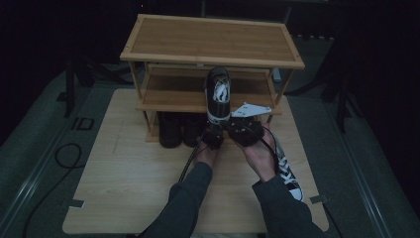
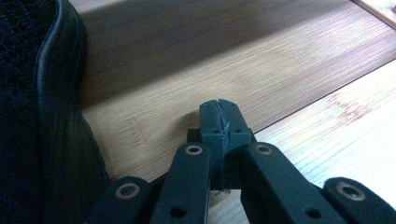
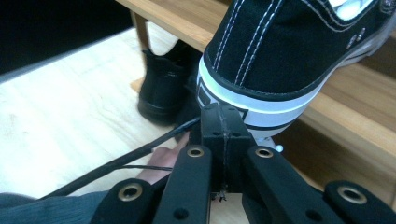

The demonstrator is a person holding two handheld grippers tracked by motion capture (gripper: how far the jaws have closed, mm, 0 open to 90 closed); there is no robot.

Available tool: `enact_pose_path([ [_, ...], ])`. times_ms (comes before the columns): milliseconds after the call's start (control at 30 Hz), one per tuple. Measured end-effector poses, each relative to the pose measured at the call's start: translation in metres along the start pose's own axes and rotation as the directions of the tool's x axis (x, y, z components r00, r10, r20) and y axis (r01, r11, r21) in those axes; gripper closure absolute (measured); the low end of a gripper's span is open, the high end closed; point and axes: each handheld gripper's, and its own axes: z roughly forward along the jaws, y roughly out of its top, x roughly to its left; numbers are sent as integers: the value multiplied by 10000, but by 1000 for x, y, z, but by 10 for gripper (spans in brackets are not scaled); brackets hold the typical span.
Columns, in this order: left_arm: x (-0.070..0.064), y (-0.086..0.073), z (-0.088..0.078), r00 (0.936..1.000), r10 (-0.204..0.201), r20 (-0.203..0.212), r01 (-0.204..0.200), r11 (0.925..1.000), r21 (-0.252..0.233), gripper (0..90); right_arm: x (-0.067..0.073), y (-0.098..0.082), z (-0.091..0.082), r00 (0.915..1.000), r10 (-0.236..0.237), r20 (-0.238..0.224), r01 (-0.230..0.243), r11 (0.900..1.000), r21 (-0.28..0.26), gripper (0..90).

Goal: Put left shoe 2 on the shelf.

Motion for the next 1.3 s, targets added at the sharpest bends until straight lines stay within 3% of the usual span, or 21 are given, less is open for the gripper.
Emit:
enact_pose_path([
  [200, -2, 0, 0, 9999, 47, -135, -47, 10000, -40, 900, -5, 2, 4, 10000, 37, -36, -37, 10000, -8, 900],
  [367, -3, 0, 0, 9999, -48, -161, 47, 9999, -88, 900, -12, 2, 11, 9987, 44, 513, -41, 10000, -64, 900],
  [400, -3, 0, 0, 9999, -48, -161, 47, 9999, -88, 900, -12, 2, 11, 9987, 44, 513, -41, 10000, -64, 900],
  [433, -3, -1, 0, 9998, 25, -200, -27, 10000, -71, 900, -16, 3, 14, 9996, 216, 184, -213, 9997, -137, 900],
  [600, -3, -1, 1, 9999, 28, -115, -29, 10000, -84, 900, -12, 9, 23, 9998, -102, 149, 103, 9999, -67, 900],
  [733, -2, -1, 1, 9999, 120, -57, -120, 9998, -126, 900, -13, 15, 30, 9999, 26, 116, -25, 10000, -29, 900],
  [800, -2, -1, 1, 9999, 109, -39, -109, 9999, -96, 900, -8, 18, 35, 9989, -209, 411, 206, 9998, 82, 900],
  [900, -3, -1, 0, 9998, -25, -195, 23, 10000, -74, 900, -13, 20, 40, 9974, -72, 720, 66, 9999, 78, 900],
  [1300, -2, -2, 0, 9999, -15, -159, 13, 9999, -104, 900, -23, 21, 43, 9930, 216, 1157, -235, 9996, 151, 900],
])
